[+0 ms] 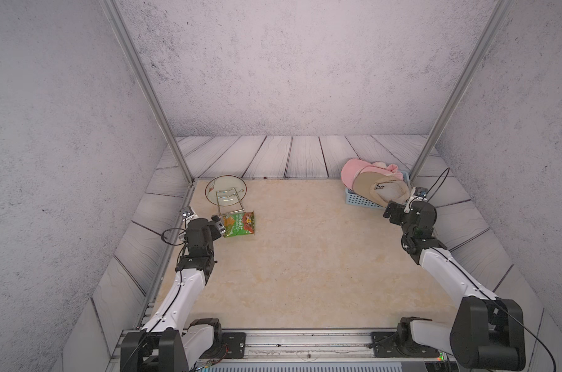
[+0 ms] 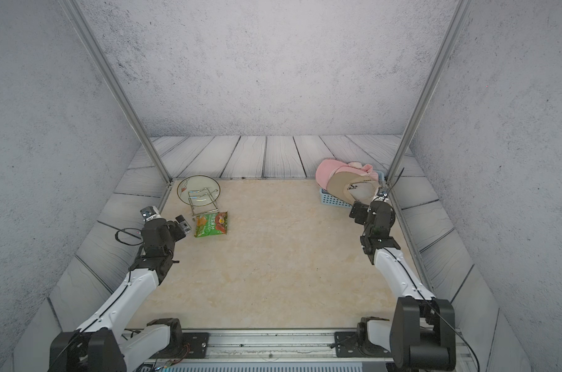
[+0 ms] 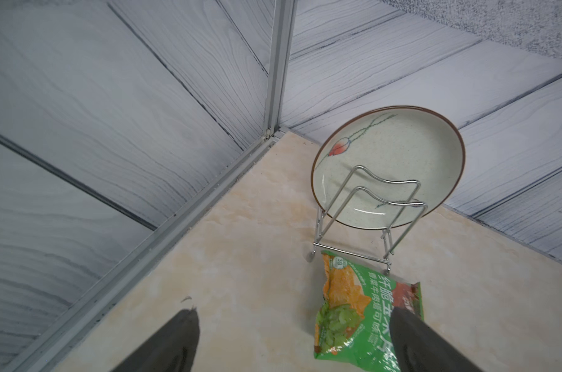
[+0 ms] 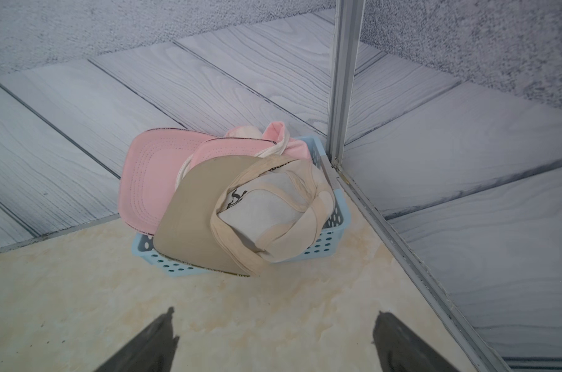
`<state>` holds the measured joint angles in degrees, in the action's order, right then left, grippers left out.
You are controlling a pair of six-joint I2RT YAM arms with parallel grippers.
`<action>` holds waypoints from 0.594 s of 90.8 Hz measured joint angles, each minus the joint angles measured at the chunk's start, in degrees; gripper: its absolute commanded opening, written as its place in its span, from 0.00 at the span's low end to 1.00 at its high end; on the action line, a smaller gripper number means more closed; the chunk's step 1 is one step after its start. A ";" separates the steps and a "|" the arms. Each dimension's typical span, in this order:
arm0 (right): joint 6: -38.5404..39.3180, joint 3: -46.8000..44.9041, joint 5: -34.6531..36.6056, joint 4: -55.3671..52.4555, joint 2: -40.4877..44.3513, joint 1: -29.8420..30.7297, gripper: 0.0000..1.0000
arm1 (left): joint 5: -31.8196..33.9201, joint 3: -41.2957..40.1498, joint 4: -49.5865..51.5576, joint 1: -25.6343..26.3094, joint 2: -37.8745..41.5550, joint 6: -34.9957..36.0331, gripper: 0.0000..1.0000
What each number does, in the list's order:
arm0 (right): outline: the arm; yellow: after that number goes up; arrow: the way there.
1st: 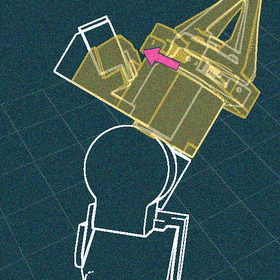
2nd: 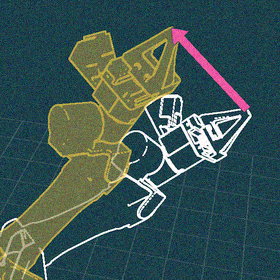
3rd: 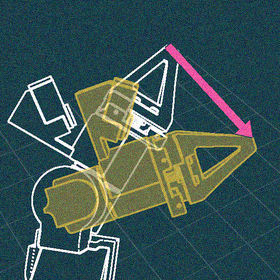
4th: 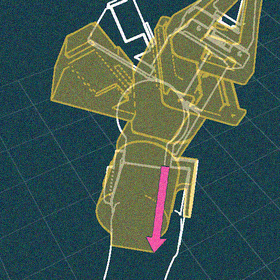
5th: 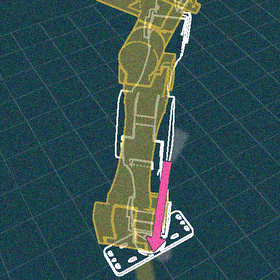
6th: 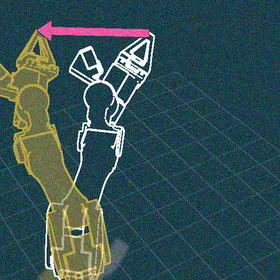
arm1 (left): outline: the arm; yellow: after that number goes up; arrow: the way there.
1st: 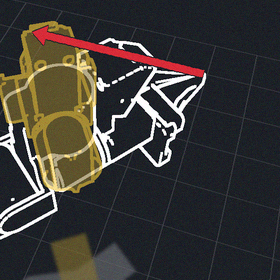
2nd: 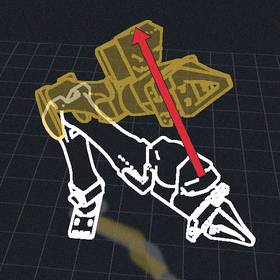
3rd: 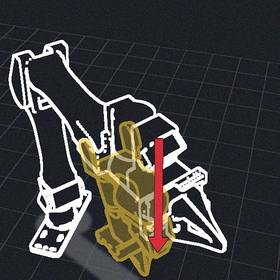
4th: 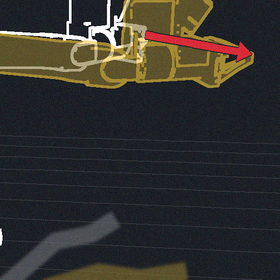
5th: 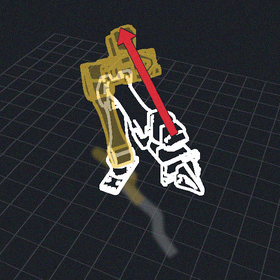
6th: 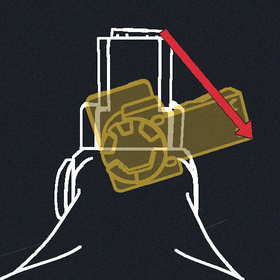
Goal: Turn the baseball cap inside out
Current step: Pick up the baseball cap from the basket.
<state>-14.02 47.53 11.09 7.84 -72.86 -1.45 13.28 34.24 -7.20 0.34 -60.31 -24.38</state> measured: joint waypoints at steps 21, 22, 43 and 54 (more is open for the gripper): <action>-0.37 19.91 -1.27 -18.56 -11.61 -0.98 1.00 | -7.85 5.66 8.39 6.03 -2.58 -3.30 0.98; -0.44 20.83 -1.49 -19.15 -12.28 -1.07 1.00 | -8.24 5.75 8.59 6.32 -2.78 -3.32 0.98; -0.85 36.79 -3.65 -30.10 -24.33 -4.59 0.95 | -13.99 7.48 12.70 9.16 -5.62 -2.95 0.98; -1.25 41.57 -5.22 -33.55 -29.88 -7.04 0.85 | -16.11 8.63 13.92 9.16 -6.27 -1.97 0.98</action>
<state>-15.27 89.10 5.87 -25.71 -102.74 -8.49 -2.83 42.87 6.72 9.50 -66.59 -26.35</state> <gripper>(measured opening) 0.893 0.983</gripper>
